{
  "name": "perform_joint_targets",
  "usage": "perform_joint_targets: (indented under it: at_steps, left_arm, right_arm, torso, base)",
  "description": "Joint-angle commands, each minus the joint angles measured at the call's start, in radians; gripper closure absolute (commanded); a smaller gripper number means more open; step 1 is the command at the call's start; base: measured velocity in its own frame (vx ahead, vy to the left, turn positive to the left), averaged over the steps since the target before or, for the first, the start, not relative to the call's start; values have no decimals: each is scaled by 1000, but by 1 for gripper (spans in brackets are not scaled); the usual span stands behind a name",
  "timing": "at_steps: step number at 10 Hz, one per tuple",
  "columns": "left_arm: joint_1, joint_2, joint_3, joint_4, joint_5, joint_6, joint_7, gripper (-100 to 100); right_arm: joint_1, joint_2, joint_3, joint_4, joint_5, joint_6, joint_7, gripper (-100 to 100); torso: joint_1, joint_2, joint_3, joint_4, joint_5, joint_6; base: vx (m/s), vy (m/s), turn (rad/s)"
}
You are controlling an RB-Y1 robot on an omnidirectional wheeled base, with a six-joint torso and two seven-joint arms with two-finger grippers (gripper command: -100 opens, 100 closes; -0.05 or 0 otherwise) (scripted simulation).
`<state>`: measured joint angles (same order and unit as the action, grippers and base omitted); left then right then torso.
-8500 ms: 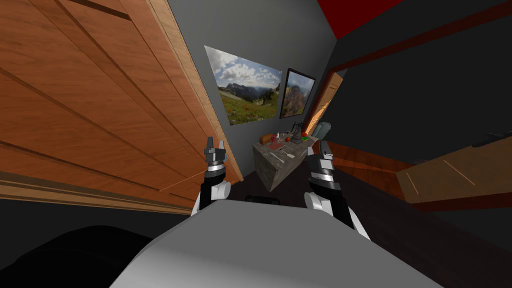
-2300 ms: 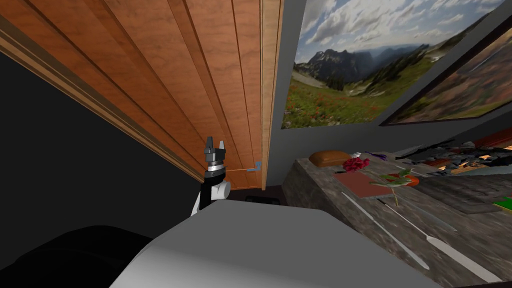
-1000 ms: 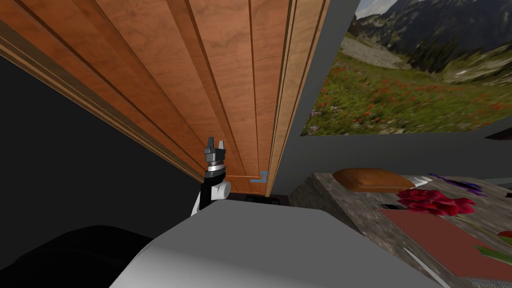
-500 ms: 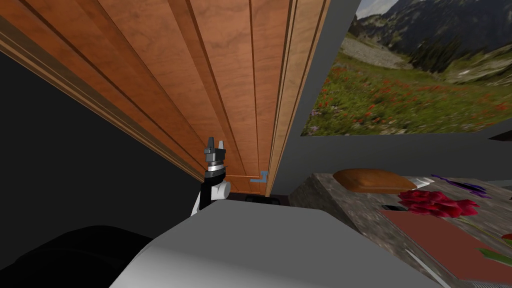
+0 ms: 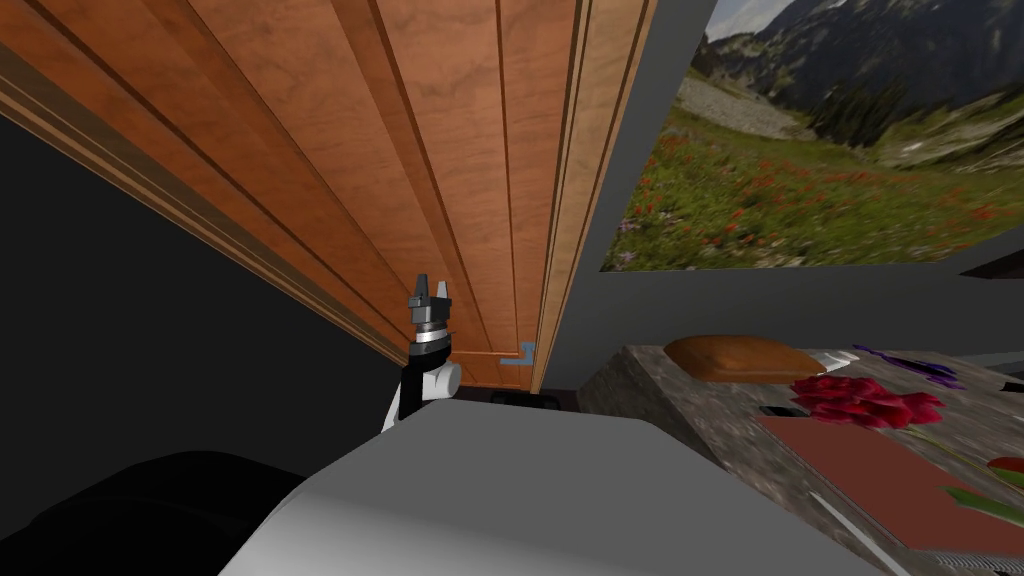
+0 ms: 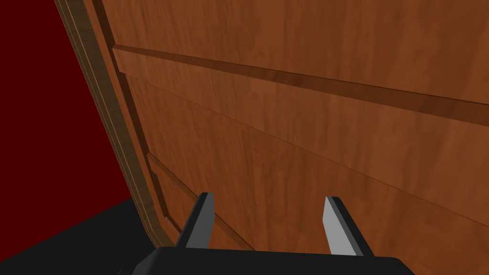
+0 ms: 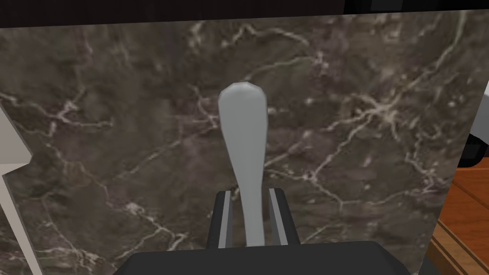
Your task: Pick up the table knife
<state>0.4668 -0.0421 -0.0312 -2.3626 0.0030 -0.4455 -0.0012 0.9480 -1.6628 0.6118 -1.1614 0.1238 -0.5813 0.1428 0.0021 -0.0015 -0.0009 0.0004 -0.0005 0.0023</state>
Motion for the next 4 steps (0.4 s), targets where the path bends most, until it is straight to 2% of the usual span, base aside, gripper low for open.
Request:
perform_joint_targets:
  at_steps: [1,2,3,4]
  left_arm:
    - [0,0,0,0,0,0,0,0]
    - [0,0,0,0,0,0,0,0]
    - [0,0,0,0,0,0,0,0]
    - [0,0,0,0,0,0,0,0]
  right_arm:
    - [14,-35,-9,-15,-18,-9,-2,100]
    - [19,-56,-12,-20,-26,-17,-6,100]
    - [16,-41,-10,-17,-21,-10,-1,100]
    - [17,-43,-10,-17,-22,-11,-2,0]
  torso:
    - [0,0,0,0,0,0]
    - [0,0,0,0,0,0]
    - [0,0,0,0,0,0]
    - [-1,0,0,0,-1,0]
  base:
    - [6,25,-72]
    - [4,23,-69]
    - [2,10,-10]
    - [0,0,0]
